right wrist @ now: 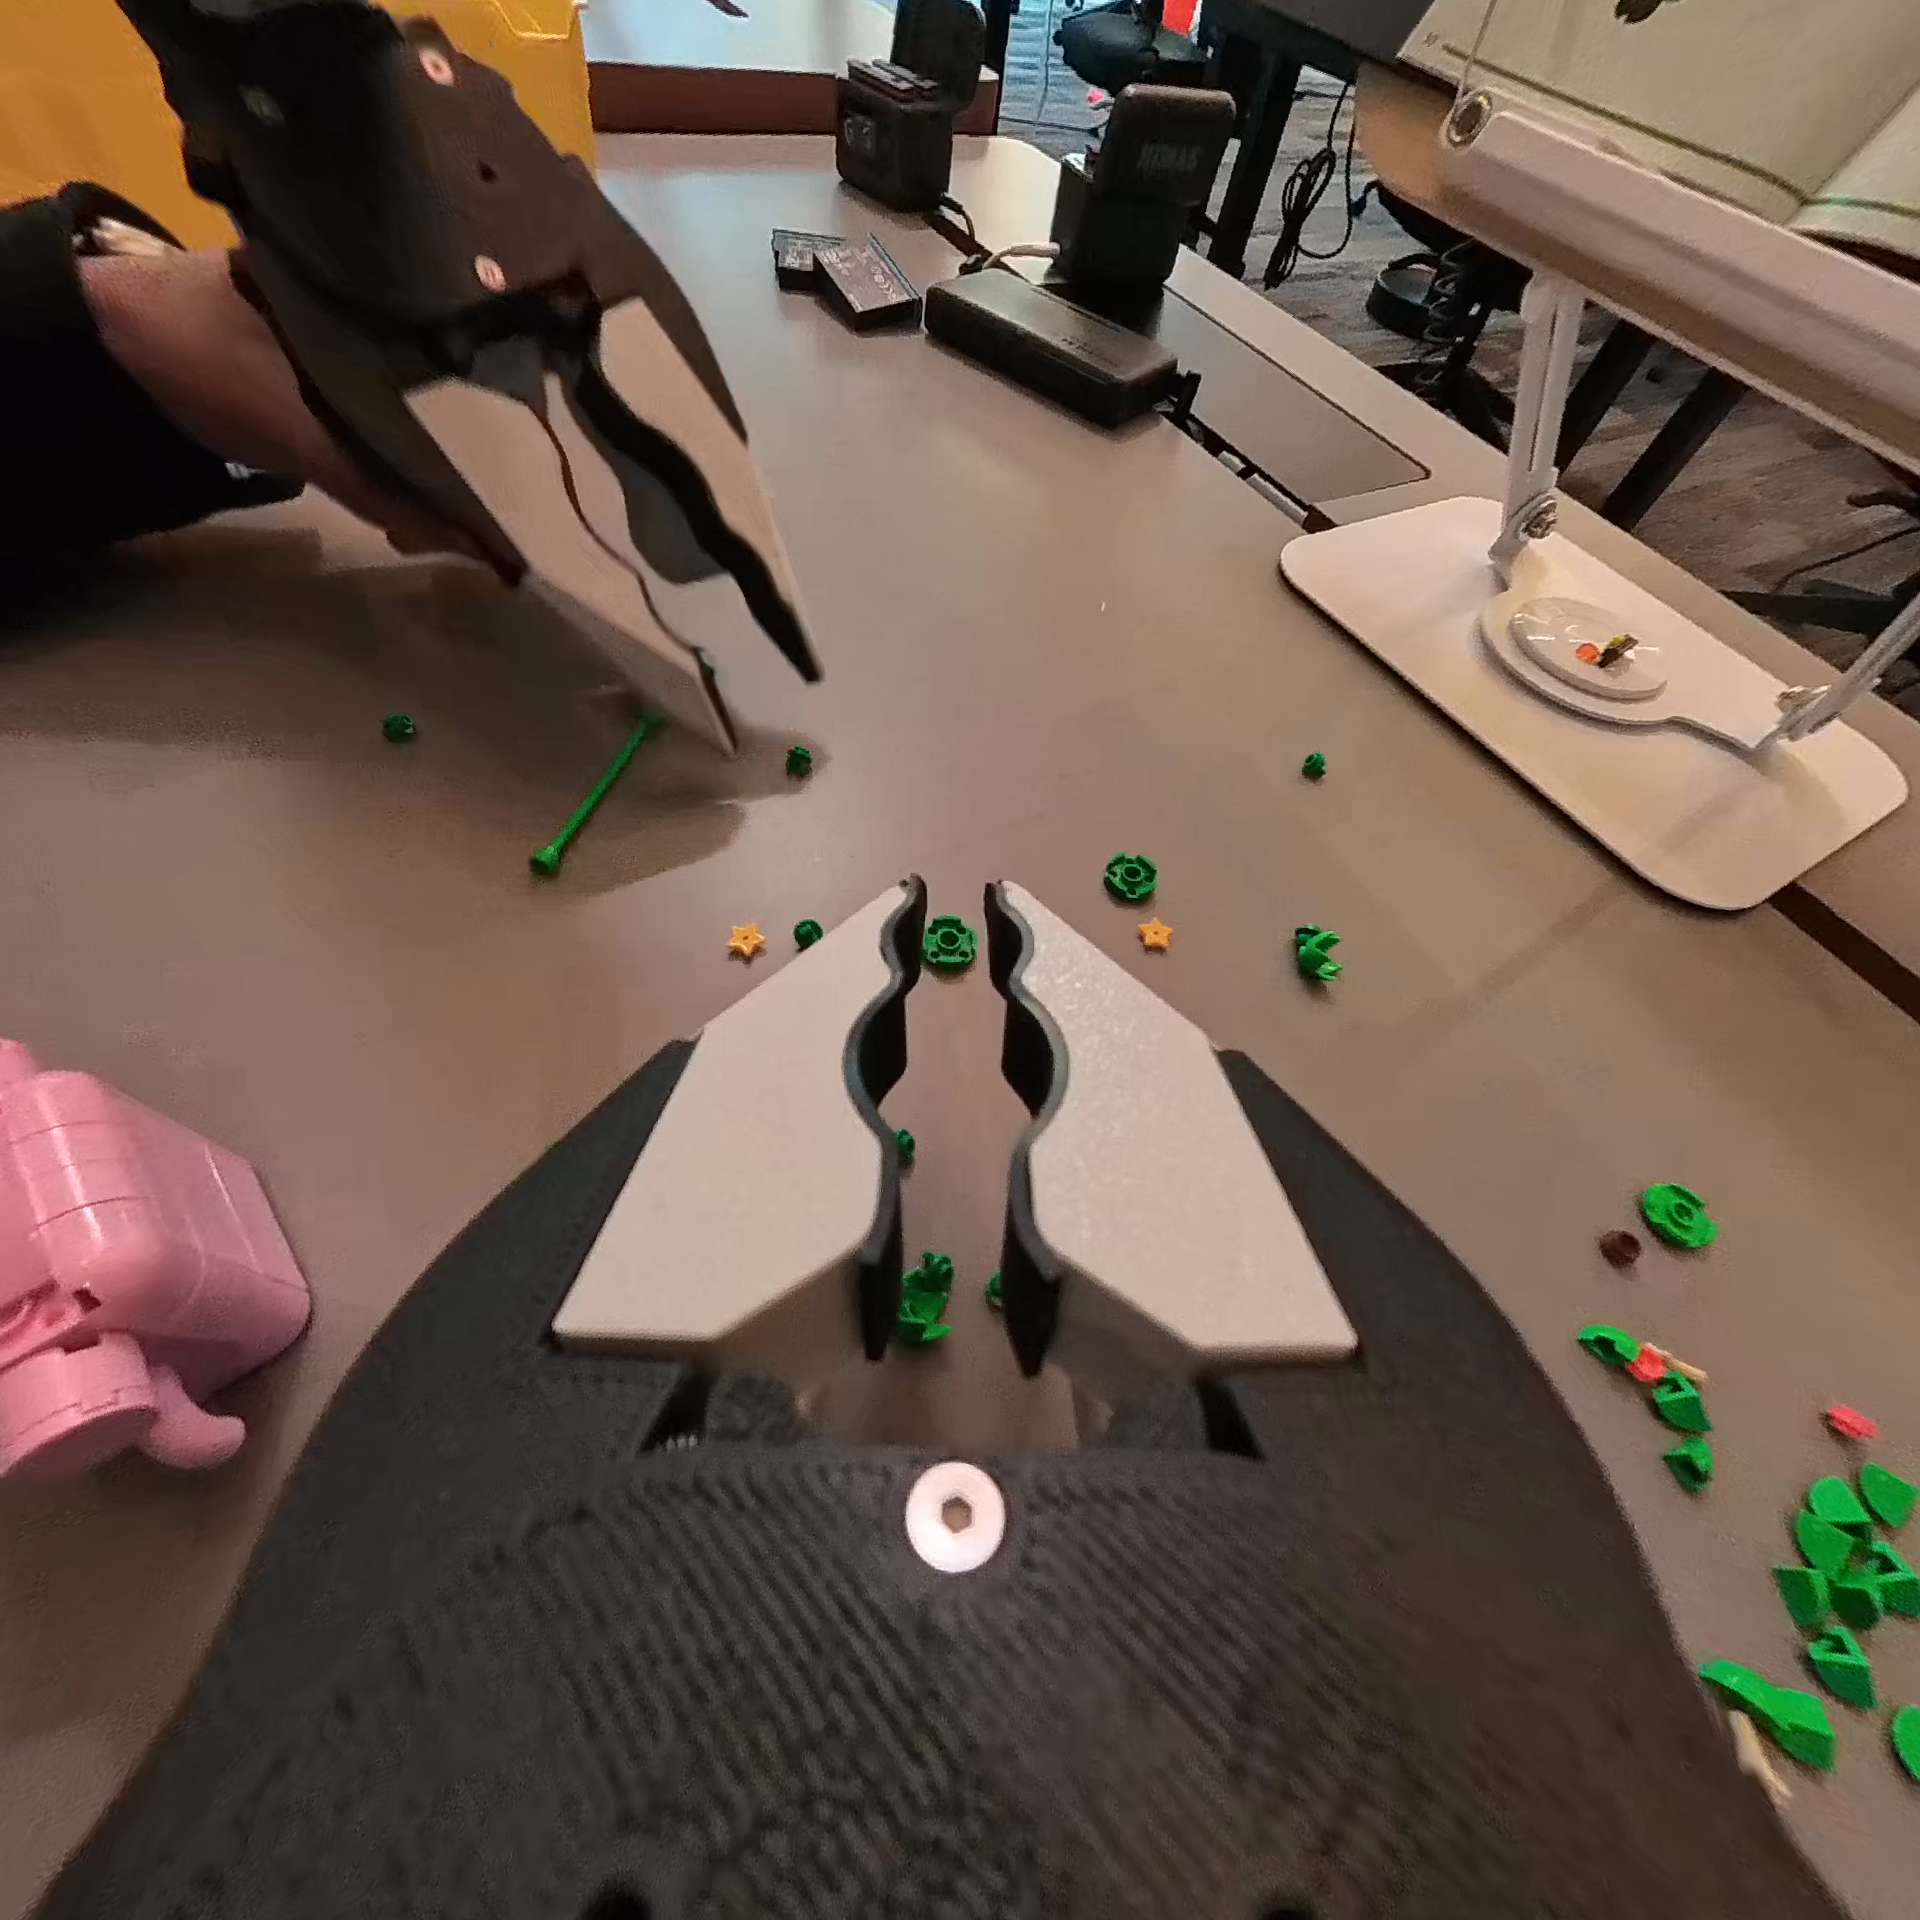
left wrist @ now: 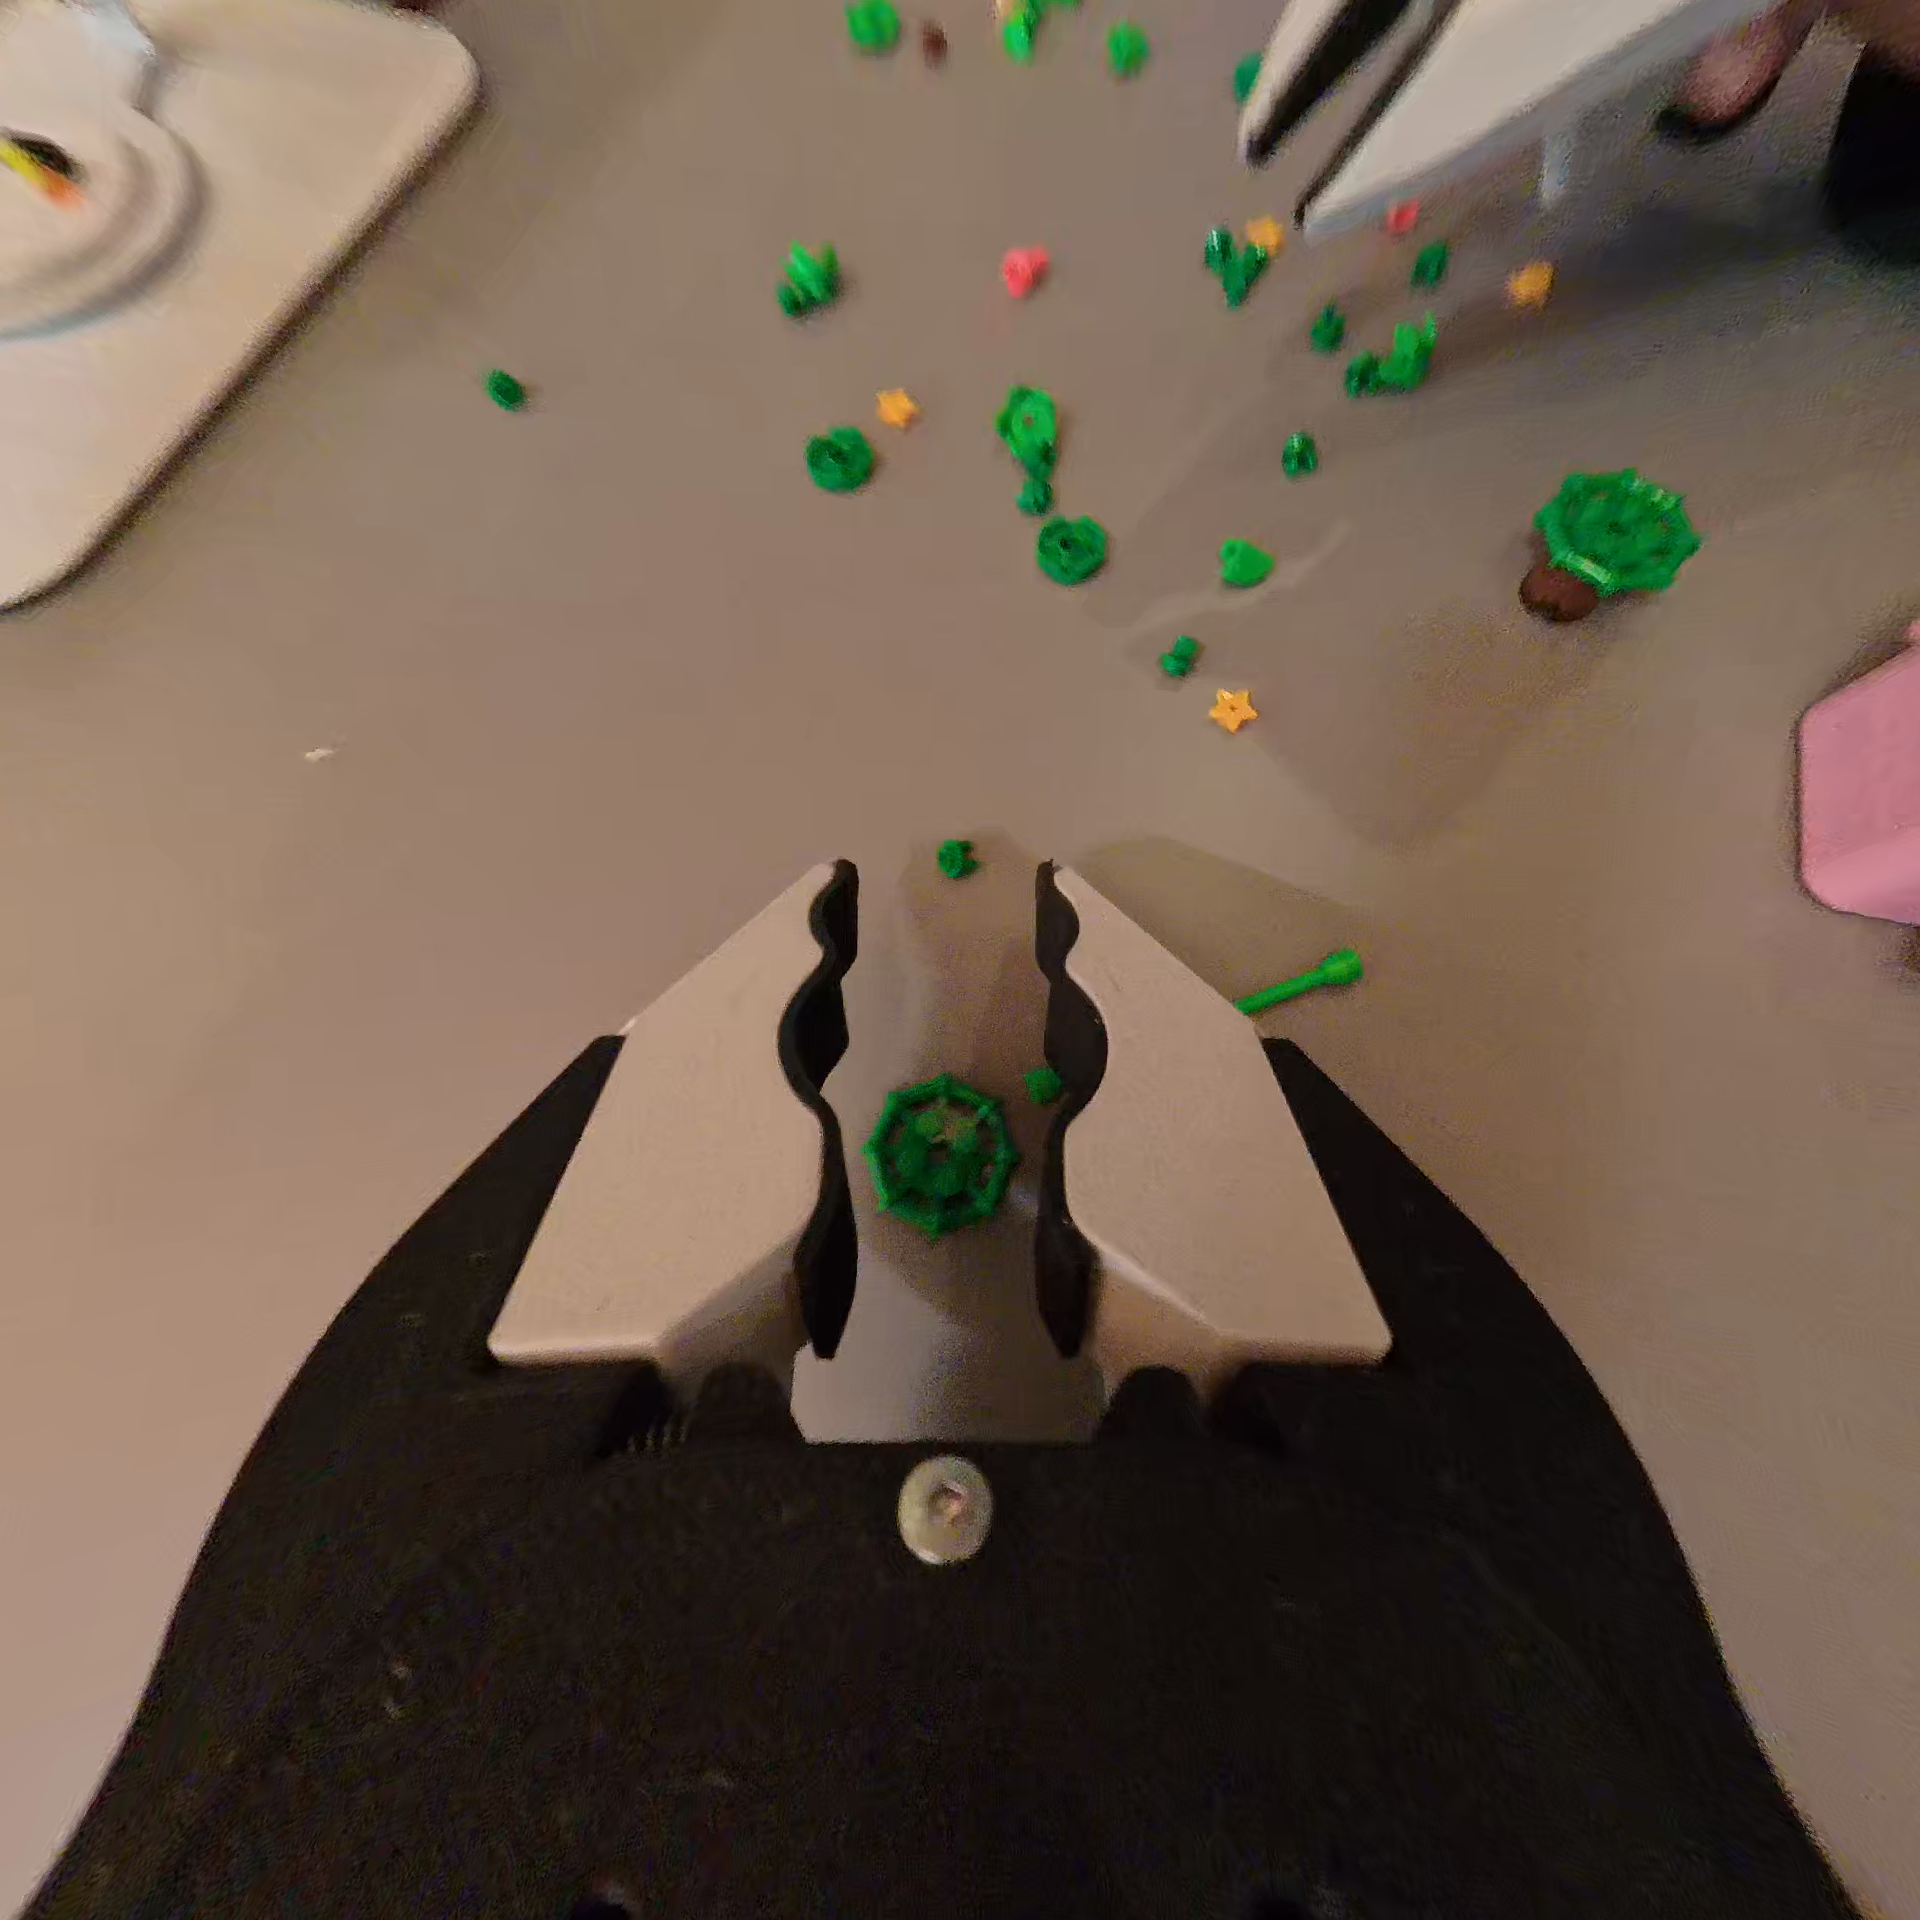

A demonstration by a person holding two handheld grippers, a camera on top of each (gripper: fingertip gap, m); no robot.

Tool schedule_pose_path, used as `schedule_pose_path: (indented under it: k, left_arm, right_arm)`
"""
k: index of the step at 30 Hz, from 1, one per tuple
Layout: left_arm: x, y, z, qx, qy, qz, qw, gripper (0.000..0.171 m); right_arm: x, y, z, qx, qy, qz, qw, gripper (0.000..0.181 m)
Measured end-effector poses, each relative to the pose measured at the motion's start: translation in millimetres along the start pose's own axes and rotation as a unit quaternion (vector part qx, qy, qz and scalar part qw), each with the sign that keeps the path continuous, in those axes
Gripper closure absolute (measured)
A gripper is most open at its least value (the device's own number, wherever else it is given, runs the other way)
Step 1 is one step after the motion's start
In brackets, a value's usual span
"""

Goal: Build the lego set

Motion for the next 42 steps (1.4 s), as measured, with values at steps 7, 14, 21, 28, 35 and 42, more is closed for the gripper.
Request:
schedule_pose_path:
  k: [7,14,21,28,35,42]
  left_arm:
    - [19.2,-2.7,6.1,-0.018,0.003,-0.023,1.000,0.157]
    - [-0.7,-0.5,-2.6,-0.014,-0.003,0.003,1.000,0.168]
    - [-70.1,-16.0,-59.9,-0.041,0.075,0.011,0.996,0.167]
    - [-95.0,-52.5,-84.6,-0.106,0.029,0.007,0.994,0.167]
    - [-82.4,-67.0,-71.4,-0.080,-0.006,-0.040,0.996,0.167]
    - [-79.2,-69.4,-70.7,-0.086,-0.007,-0.048,0.995,0.155]
  right_arm:
    - [1.4,1.3,-3.2,-0.013,0.000,-0.004,1.000,0.171]
    - [3.3,-1.6,-4.5,-0.009,0.006,-0.007,1.000,0.171]
    - [3.3,0.3,-7.1,-0.015,0.008,-0.008,1.000,0.171]
    - [3.7,-1.7,-7.2,-0.016,0.010,-0.010,1.000,0.171]
    - [3.5,-1.3,-7.4,-0.010,0.013,-0.005,1.000,0.172]
    - [4.2,-1.5,-9.3,-0.013,0.016,-0.007,1.000,0.171]
Point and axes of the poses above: each gripper's, where its closed fingertips meet, x out along the fingers, y out of its top, z = x × y across the jaws, the point moved 3 cm from there along -x, back along the fingers, and after that the axes turned 15 degrees about -x, right-handed, at the moved point
